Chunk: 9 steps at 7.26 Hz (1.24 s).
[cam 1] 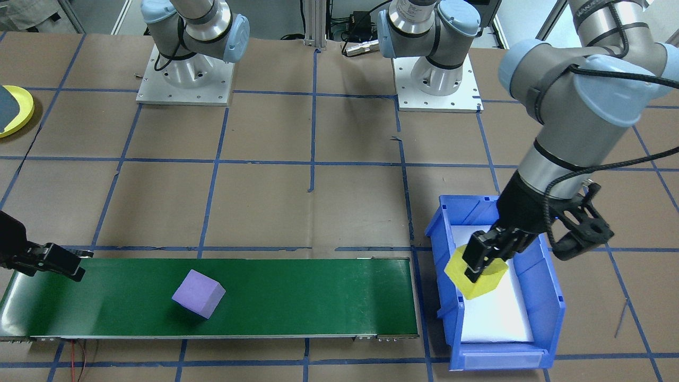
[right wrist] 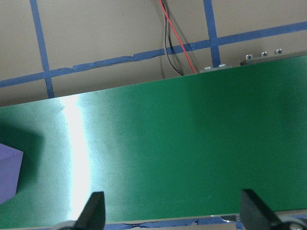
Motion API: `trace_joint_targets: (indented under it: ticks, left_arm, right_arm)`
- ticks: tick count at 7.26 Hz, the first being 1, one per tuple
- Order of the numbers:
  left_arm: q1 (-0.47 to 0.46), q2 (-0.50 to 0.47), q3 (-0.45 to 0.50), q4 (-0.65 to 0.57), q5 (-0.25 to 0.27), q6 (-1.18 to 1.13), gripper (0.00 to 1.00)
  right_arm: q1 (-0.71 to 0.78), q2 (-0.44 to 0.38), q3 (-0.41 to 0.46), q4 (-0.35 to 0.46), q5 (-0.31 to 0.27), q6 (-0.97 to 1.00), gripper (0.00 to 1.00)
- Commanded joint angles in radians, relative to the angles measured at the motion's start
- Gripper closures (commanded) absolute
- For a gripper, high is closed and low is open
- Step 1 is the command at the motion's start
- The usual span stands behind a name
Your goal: Move block left to right into plate
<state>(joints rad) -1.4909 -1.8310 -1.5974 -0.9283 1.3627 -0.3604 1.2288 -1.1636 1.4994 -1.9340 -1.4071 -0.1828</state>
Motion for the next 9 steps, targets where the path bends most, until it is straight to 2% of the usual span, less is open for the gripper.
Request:
trace_joint_targets:
  ticks: [1, 3, 4, 6, 7, 8, 9]
  left_arm:
    - [-0.1, -0.039, -0.015, 0.003, 0.006, -0.022, 0.87]
    - [-0.127, -0.135, -0.013, 0.09, 0.004, -0.022, 0.87]
    - [-0.127, -0.183, -0.013, 0.141, 0.004, -0.012, 0.87]
    - [-0.127, -0.226, -0.013, 0.167, 0.004, -0.014, 0.84]
    - [-0.127, -0.228, -0.015, 0.163, 0.004, -0.014, 0.16]
    - [-0.127, -0.226, -0.013, 0.16, 0.003, -0.015, 0.0]
    - [-0.127, -0.196, -0.013, 0.151, 0.015, -0.015, 0.0]
  right_arm:
    - [0.001, 0.001, 0.007, -0.002, 0.0, 0.002, 0.0]
    - [0.003, 0.008, 0.013, 0.001, 0.003, 0.011, 0.0]
    - [0.014, 0.009, 0.012, 0.0, 0.031, 0.016, 0.0]
    - [0.047, 0.022, 0.01, -0.003, 0.037, 0.052, 0.0]
    - [0.075, 0.028, 0.005, -0.003, 0.037, 0.072, 0.0]
    - [0.098, 0.028, 0.004, -0.005, 0.036, 0.115, 0.0]
    - [0.106, 0.044, 0.004, -0.032, 0.039, 0.162, 0.0]
